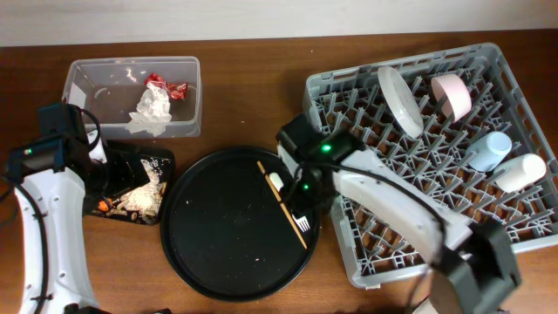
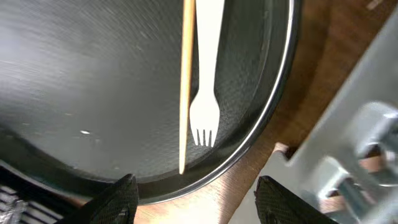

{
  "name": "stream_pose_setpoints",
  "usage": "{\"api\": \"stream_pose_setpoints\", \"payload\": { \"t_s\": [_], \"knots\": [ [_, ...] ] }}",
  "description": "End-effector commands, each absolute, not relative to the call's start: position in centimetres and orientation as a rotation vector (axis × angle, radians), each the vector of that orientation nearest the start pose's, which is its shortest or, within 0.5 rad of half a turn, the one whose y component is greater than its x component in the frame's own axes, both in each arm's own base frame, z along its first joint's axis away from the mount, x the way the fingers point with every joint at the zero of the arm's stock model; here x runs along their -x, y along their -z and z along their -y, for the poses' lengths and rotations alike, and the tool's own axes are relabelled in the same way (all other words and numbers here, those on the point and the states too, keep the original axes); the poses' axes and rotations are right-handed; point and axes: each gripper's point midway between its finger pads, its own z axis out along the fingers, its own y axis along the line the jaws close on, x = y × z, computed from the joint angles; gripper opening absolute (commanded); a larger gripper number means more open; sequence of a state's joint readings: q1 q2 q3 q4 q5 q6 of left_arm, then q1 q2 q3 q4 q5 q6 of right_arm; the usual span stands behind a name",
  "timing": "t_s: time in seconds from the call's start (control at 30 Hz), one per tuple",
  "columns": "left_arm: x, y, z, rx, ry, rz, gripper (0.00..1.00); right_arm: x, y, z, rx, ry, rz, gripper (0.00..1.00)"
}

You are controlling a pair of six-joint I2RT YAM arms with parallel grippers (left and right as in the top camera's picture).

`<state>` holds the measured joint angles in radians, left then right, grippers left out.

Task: Sort waste into correct bins and load items into the dishwasher rack
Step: 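Grasp the white plate with the right gripper and stand it in the rack, then grasp the white plastic fork on the round tray with the right gripper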

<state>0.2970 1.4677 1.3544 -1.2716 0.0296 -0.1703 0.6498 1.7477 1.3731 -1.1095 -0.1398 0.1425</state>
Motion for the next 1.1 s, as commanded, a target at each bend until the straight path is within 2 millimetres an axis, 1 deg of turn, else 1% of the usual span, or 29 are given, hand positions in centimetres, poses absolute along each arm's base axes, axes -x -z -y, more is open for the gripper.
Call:
{"api": "stream_pose_setpoints", "payload": {
  "t_s": [0.0, 0.07, 0.1, 0.17, 0.2, 0.3, 0.37, 0.43, 0.47, 0.5, 0.57, 0.6, 0.7, 0.73, 0.83, 0.87, 0.93, 1.0, 1.07],
  "knots": [
    [-27.3, -15.8, -7.8, 0.699, 0.041, -2.877, 0.99, -24.6, -6.1, -22.5, 0.801, -0.233, -3.116, 0.58],
    [-27.3, -15.8, -7.8, 0.699, 0.04, -2.877, 0.99, -24.6, -4.0, -22.5, 0.806, -0.204, -3.164, 0.58],
    [-27.3, -15.8, -7.8, 0.699, 0.04, -2.877, 0.99, -24.5, -3.4, -22.4, 0.807, -0.197, -3.177, 0.58],
    [-27.3, -15.8, -7.8, 0.698, 0.04, -2.878, 0.99, -24.4, -2.5, -22.3, 0.806, -0.201, -3.169, 0.57],
    [-27.3, -15.8, -7.8, 0.698, 0.04, -2.878, 0.99, -24.5, -1.6, -22.3, 0.804, -0.205, -3.152, 0.57],
    [-27.3, -15.7, -7.8, 0.699, 0.04, -2.878, 0.99, -25.1, 0.1, -21.7, 0.786, -0.147, -3.108, 0.57],
    [-27.3, -15.7, -7.8, 0.698, 0.041, -2.878, 0.99, -25.7, 0.5, -20.8, 0.78, -0.062, -3.08, 0.55],
    [-27.3, -15.7, -7.8, 0.698, 0.041, -2.878, 0.99, -26.1, 0.6, -20.8, 0.776, -0.044, -3.063, 0.44],
    [-27.3, -15.8, -7.8, 0.698, 0.04, -2.878, 0.99, -26.1, 0.6, -20.8, 0.765, -0.046, -3.063, 0.41],
    [-27.3, -15.8, -7.8, 0.698, 0.04, -2.878, 0.99, -26.1, 0.6, -20.8, 0.765, -0.046, -3.064, 0.33],
    [-27.3, -15.8, -7.8, 0.698, 0.04, -2.878, 0.99, -26.1, 0.6, -20.8, 0.765, -0.046, -3.064, 0.31],
    [-27.3, -15.8, -7.8, 0.698, 0.04, -2.878, 0.99, -26.0, 0.6, -20.9, 0.766, -0.059, -3.068, 0.28],
    [-27.3, -15.8, -7.8, 0.698, 0.04, -2.877, 0.99, -25.7, 0.4, -20.7, 0.769, -0.053, -3.083, 0.23],
    [-27.3, -15.8, -7.8, 0.698, 0.039, -2.877, 0.99, -25.7, 0.1, -20.7, 0.768, -0.056, -3.078, 0.2],
    [-27.4, -15.8, -7.8, 0.697, 0.039, -2.873, 0.99, -26.4, -2.5, -21.3, 0.756, -0.095, -3.021, 0.17],
    [-27.4, -15.8, -7.8, 0.697, 0.039, -2.872, 0.99, -26.4, -3.2, -21.3, 0.754, -0.101, -3.01, 0.17],
    [-27.5, -15.8, -7.8, 0.696, 0.039, -2.87, 0.99, -26.0, -3.9, -21.3, 0.756, -0.126, -3.012, 0.17],
    [-27.5, -15.8, -7.8, 0.696, 0.039, -2.87, 0.99, -25.9, -4.2, -21.4, 0.757, -0.143, -3.012, 0.14],
    [-27.4, -15.8, -7.8, 0.697, 0.04, -2.874, 0.99, -26.0, -4.2, -21.5, 0.755, -0.146, -3.004, 0.34]
  ]
}}
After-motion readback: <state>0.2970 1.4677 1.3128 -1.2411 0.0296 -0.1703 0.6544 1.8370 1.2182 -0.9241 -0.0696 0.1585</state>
